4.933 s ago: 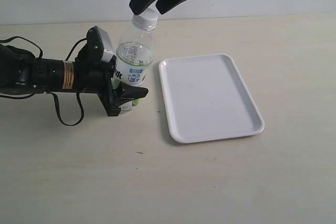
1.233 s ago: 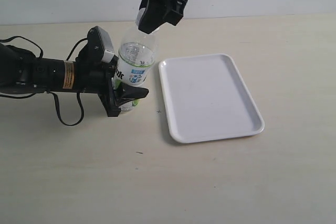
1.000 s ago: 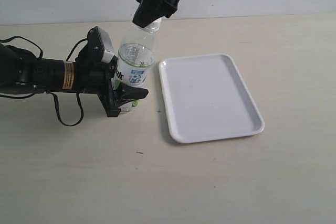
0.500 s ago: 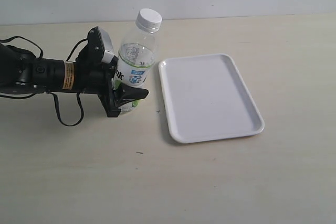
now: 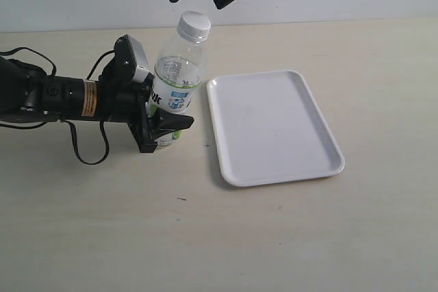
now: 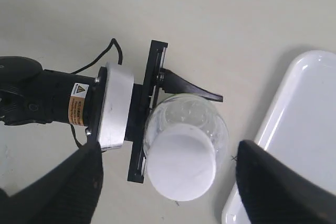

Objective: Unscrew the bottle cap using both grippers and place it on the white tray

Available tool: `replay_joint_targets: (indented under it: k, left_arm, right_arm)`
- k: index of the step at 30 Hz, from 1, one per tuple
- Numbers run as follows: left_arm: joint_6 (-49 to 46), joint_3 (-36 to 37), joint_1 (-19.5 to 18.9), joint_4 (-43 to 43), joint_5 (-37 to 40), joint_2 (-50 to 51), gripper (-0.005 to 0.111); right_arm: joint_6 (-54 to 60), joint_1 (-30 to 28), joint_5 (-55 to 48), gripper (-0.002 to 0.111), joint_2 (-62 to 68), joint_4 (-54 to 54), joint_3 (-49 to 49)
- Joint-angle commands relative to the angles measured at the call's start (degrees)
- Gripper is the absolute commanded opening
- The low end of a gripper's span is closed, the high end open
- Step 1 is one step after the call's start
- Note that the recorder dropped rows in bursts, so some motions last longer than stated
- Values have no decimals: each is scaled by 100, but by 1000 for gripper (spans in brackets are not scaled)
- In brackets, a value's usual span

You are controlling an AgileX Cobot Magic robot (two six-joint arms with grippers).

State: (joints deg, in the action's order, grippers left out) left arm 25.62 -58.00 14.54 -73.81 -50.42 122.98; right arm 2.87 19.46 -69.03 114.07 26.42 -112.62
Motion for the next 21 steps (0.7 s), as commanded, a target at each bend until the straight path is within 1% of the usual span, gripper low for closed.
replay_joint_targets:
  k: [1, 21]
  left_arm:
    - [6, -17, 21, 105, -109, -41, 0]
    - [6, -17, 21, 105, -109, -41, 0]
  right_arm:
    - [-16, -11, -93, 68, 147, 112, -36]
    - [44, -11, -93, 68, 332, 162, -36]
